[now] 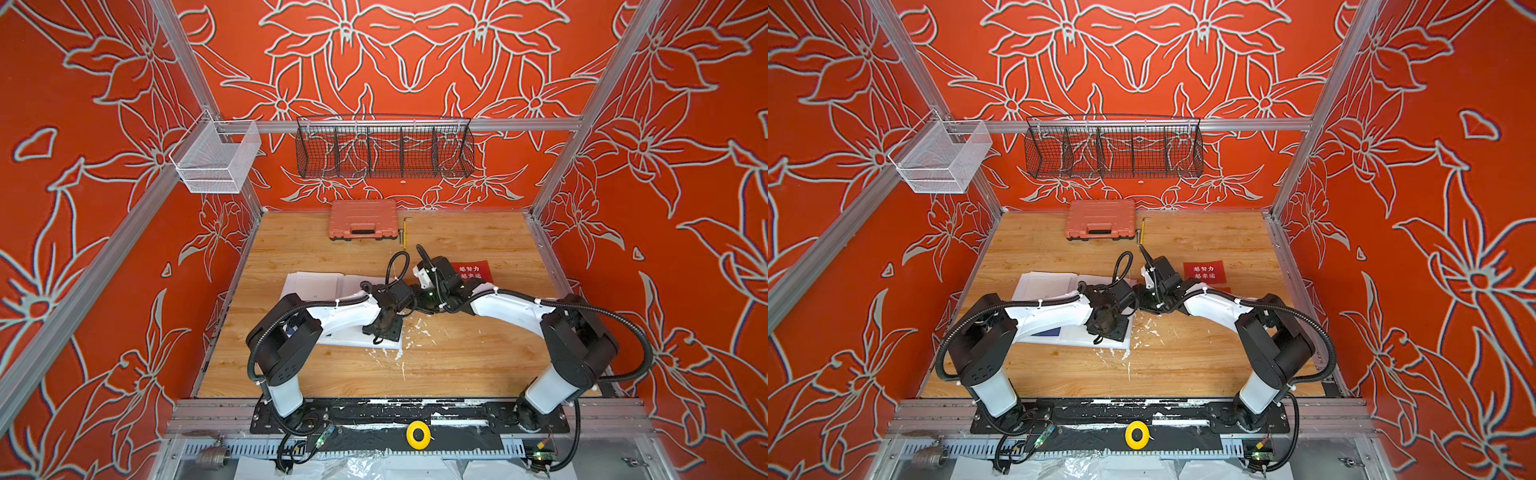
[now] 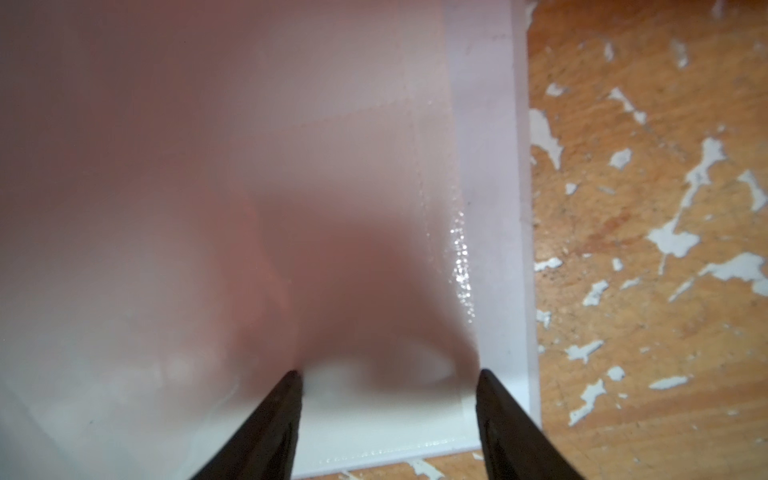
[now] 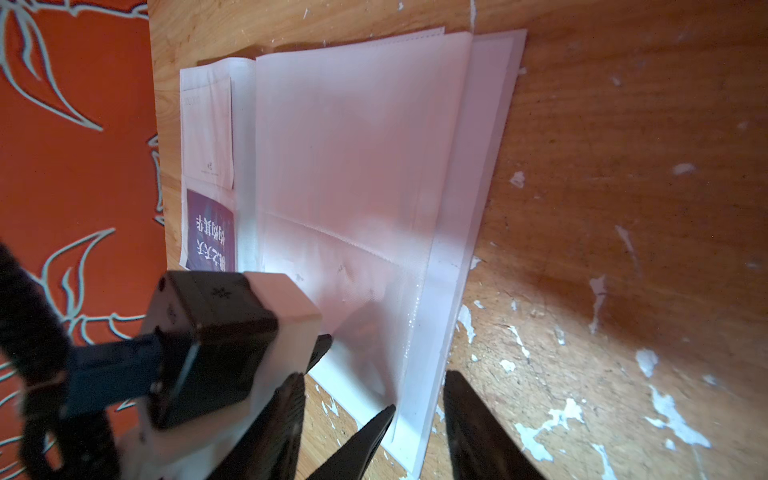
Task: Place the photos into the photo albums
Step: Turn the page of the photo album at the center of the board.
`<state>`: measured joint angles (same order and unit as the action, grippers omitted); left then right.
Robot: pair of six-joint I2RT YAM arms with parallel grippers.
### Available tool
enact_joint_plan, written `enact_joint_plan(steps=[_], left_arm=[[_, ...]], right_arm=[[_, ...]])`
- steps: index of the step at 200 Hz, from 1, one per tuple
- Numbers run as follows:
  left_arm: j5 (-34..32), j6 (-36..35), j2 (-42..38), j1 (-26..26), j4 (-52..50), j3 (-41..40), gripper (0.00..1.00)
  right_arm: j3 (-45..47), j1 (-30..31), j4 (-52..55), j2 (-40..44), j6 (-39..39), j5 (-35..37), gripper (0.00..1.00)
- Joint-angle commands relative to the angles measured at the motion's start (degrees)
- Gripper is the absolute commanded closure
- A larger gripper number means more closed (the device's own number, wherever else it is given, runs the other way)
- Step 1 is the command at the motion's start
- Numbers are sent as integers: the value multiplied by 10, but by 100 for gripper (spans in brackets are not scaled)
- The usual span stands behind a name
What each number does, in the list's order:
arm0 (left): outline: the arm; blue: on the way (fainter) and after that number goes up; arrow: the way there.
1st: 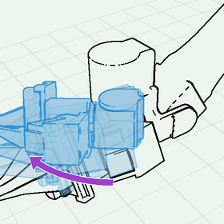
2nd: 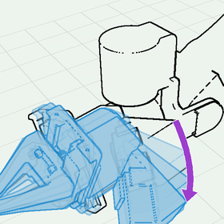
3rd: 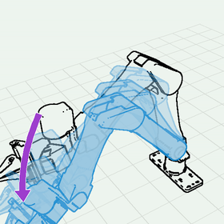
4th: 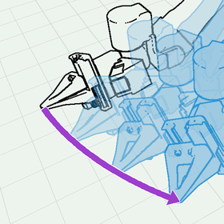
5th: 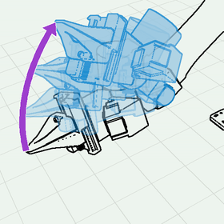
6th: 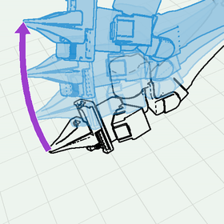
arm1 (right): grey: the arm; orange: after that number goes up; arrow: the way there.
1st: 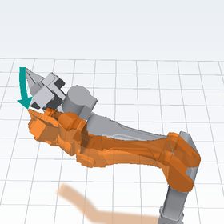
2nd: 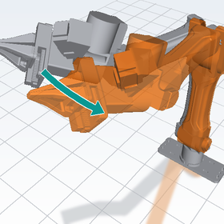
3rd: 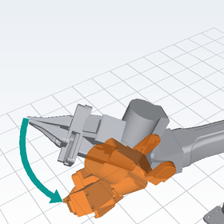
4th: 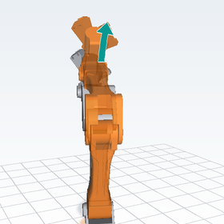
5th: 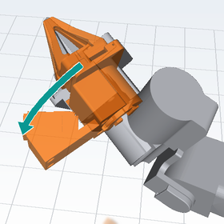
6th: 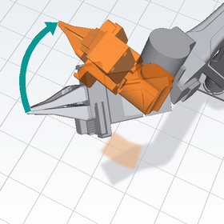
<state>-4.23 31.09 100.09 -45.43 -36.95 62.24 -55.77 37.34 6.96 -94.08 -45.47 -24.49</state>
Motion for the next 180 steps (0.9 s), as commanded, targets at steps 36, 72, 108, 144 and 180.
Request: enact_joint_plan(steps=[36,72,108,144,180], left_arm=[[-15,12,10,-2,-22,-3,35],[-16,12,22,-2,-27,0,35],[-41,15,29,-2,-49,4,35],[-61,15,33,-2,-66,5,38],[-64,14,18,-1,-62,-3,48]], right_arm=[[-4,1,2,-1,-3,0,44],[-1,1,-1,-2,-3,0,44],[-1,1,0,-1,-5,0,44],[-4,1,0,-3,-4,-1,44],[-5,1,-3,-5,-5,-5,44]])
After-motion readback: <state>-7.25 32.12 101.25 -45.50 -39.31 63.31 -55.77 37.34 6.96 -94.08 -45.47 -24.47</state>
